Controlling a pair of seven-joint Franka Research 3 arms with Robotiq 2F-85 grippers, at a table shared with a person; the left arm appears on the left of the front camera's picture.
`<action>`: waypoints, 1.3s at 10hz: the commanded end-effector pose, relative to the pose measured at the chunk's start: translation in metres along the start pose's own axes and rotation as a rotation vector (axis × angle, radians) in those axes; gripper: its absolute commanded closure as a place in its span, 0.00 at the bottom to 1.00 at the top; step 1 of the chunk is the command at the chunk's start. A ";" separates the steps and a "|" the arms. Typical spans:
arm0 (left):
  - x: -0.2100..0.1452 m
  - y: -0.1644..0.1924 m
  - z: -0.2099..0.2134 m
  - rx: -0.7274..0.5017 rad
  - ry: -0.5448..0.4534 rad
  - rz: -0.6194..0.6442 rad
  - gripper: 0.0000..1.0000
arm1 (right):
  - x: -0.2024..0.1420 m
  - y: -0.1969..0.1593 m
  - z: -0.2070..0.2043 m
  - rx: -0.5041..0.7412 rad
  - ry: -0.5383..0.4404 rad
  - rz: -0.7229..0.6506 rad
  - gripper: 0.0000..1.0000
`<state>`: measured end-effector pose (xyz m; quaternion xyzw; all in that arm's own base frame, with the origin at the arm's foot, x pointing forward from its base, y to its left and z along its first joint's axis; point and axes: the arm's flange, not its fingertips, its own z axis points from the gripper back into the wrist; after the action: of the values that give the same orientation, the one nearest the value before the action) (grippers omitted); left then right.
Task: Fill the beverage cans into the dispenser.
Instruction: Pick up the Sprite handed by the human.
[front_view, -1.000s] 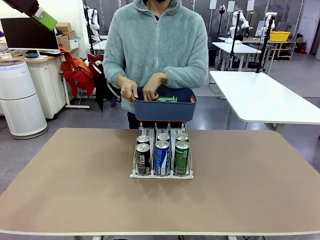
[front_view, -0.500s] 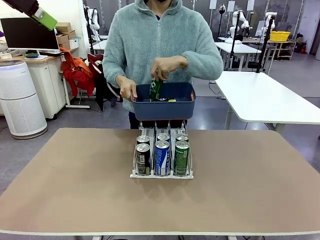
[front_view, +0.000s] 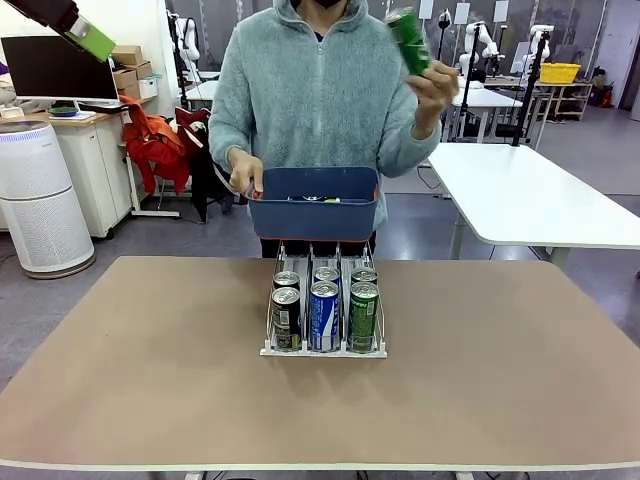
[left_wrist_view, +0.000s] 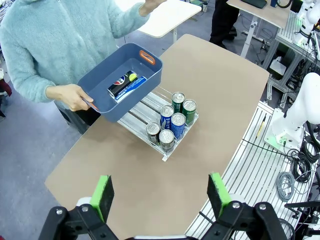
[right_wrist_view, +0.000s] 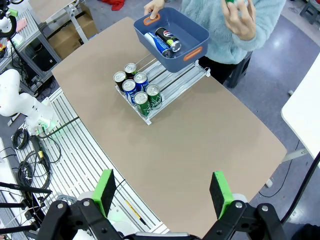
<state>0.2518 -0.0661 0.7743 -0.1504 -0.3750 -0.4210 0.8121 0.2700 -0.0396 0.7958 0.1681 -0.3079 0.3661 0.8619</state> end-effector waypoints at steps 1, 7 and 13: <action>-0.002 0.001 -0.002 0.005 0.005 -0.008 0.00 | 0.001 0.001 -0.001 0.002 0.002 0.000 0.00; -0.002 0.001 -0.002 0.005 0.005 -0.008 0.00 | 0.001 0.001 -0.001 0.002 0.002 0.000 0.00; -0.002 0.001 -0.002 0.005 0.005 -0.008 0.00 | 0.001 0.001 -0.001 0.002 0.002 0.000 0.00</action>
<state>0.2518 -0.0661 0.7743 -0.1504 -0.3750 -0.4210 0.8121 0.2700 -0.0396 0.7958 0.1681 -0.3079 0.3661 0.8619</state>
